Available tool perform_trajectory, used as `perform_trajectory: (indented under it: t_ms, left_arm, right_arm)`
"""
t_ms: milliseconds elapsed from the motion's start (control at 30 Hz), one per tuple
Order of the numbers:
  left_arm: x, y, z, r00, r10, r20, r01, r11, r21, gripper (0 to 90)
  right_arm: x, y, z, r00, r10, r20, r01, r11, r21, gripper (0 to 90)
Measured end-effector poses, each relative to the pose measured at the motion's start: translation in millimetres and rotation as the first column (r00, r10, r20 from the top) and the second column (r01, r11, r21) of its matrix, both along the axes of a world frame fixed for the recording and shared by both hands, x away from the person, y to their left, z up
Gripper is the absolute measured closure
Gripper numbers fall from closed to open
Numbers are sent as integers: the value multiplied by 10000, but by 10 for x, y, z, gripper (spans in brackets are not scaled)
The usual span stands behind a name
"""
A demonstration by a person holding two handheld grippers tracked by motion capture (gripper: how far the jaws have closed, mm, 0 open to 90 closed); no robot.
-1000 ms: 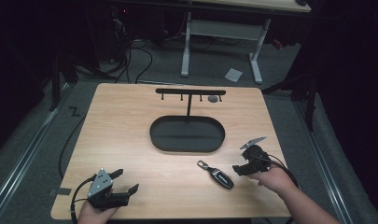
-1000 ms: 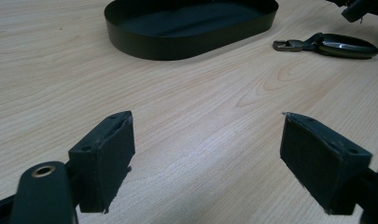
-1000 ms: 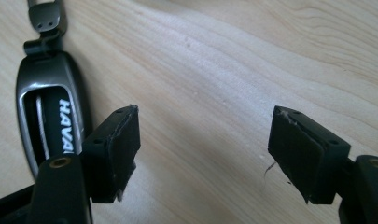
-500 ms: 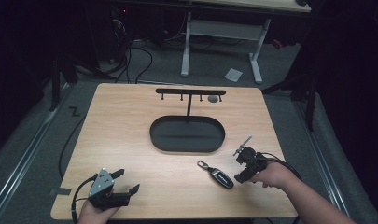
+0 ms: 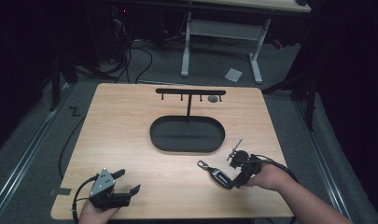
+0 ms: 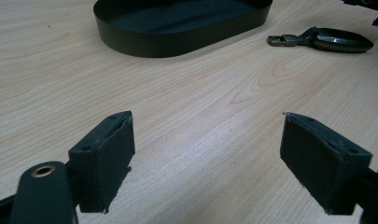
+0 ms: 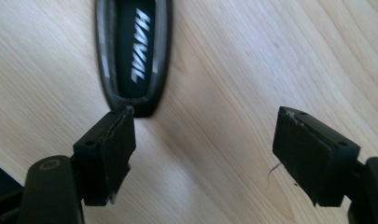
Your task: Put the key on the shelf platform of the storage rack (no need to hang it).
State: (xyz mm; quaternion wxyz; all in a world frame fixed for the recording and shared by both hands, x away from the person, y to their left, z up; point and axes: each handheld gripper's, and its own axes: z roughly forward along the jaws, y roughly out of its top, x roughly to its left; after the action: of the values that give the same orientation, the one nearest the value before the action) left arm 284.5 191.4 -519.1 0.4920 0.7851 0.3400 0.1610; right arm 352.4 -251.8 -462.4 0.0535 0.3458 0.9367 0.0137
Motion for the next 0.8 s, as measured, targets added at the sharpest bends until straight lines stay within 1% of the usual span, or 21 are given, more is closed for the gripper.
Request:
perform_trajectory:
  t_ms: [67, 100, 167, 267, 400, 500, 667, 800]
  left_arm:
    - [-2, 0, 1, 10000, -31, -15, 31, 10000, 34, 186]
    - [-4, -1, 2, 10000, -33, -11, 33, 10000, 33, 186]
    - [-6, 1, 3, 10000, -34, -12, 34, 10000, 32, 186]
    - [-4, 4, 2, 10000, -18, 31, 18, 10000, -6, 186]
    - [-2, 7, 3, 10000, -25, 26, 25, 10000, -8, 186]
    - [-2, 6, 3, 10000, -26, 39, 26, 10000, -13, 186]
    - [-1, 13, 6, 10000, -16, 43, 16, 10000, -31, 186]
    - [0, 14, 6, 10000, -27, 41, 27, 10000, -43, 186]
  right_arm:
    - [-8, 62, -13, 10000, 31, -26, -31, 9999, 136, 209]
    - [-7, 91, -20, 10000, 33, -31, -32, 9999, 101, 210]
    - [-7, 148, -44, 9999, 6, -102, -4, 9998, 200, 210]
    - [-4, 231, -76, 9999, 9, -129, -6, 9998, 222, 208]
    - [19, 327, -114, 10000, 6, -62, -5, 9995, 301, 222]
    - [35, 400, -156, 9998, -28, -194, 36, 9991, 433, 232]
    - [50, 493, -224, 9994, 7, -352, 7, 9992, 410, 286]
    - [67, 519, -258, 9989, -211, -419, 227, 9990, 389, 332]
